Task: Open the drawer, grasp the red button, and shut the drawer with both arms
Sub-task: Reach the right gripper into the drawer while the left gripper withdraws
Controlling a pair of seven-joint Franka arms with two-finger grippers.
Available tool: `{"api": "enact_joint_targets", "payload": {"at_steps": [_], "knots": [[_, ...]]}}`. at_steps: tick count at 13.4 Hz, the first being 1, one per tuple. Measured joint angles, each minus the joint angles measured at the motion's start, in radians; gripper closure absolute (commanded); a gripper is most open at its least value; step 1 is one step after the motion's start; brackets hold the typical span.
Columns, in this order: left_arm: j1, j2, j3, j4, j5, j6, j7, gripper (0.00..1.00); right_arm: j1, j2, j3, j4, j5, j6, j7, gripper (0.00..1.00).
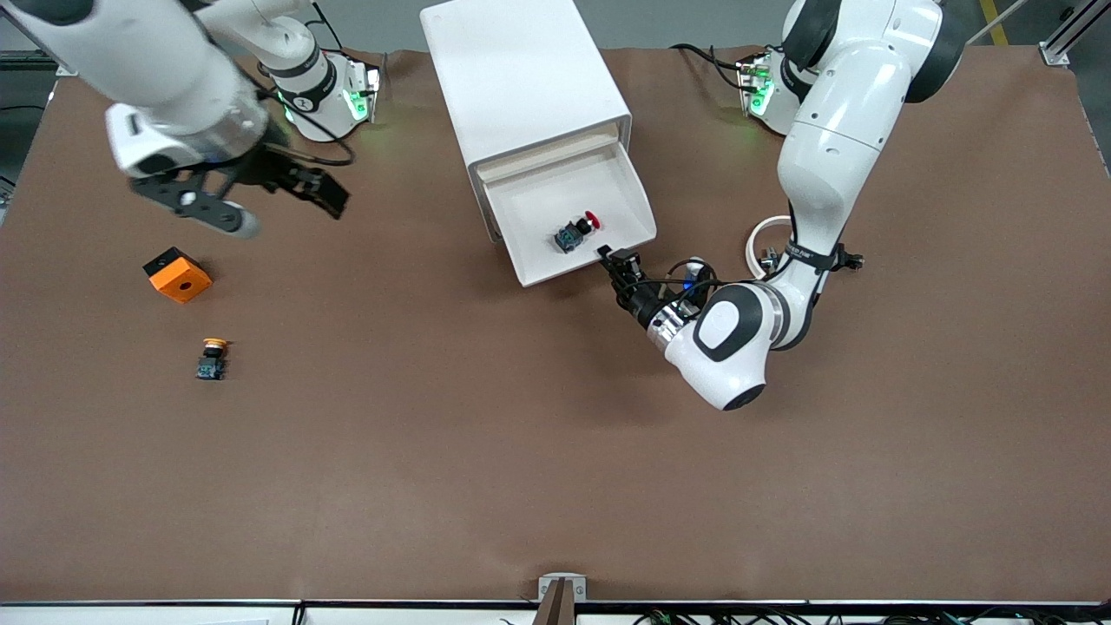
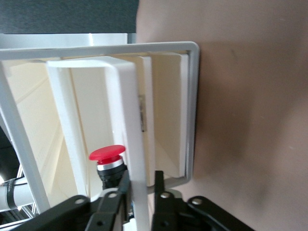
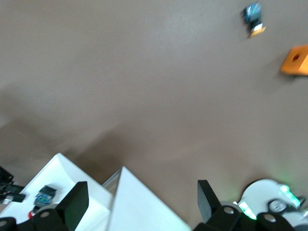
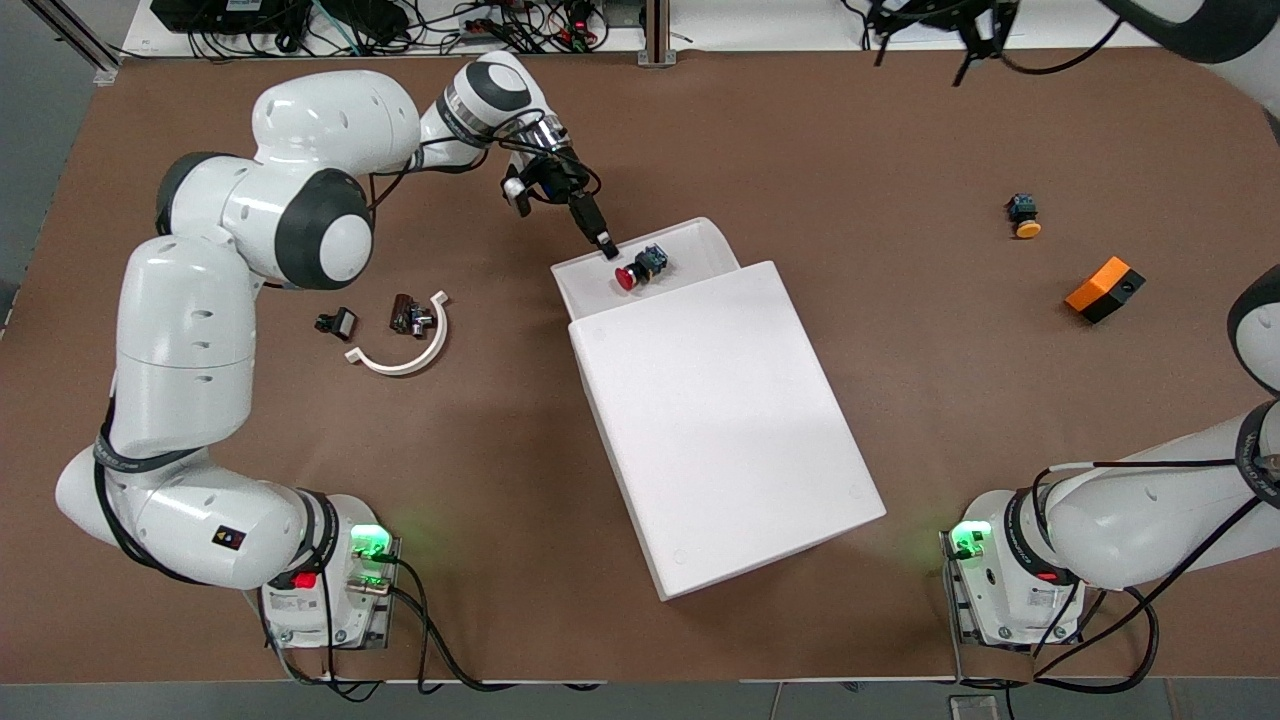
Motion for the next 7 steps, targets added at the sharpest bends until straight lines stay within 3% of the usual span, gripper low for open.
{"api": "enact_joint_targets", "payload": {"at_steps": [7], "knots": [[0.041, -0.012, 0.071, 0.128, 0.018, 0.017, 0.093, 0.00, 0.192, 0.140, 0.000, -0.001, 0.009, 0.202, 0.401, 0.00]]}}
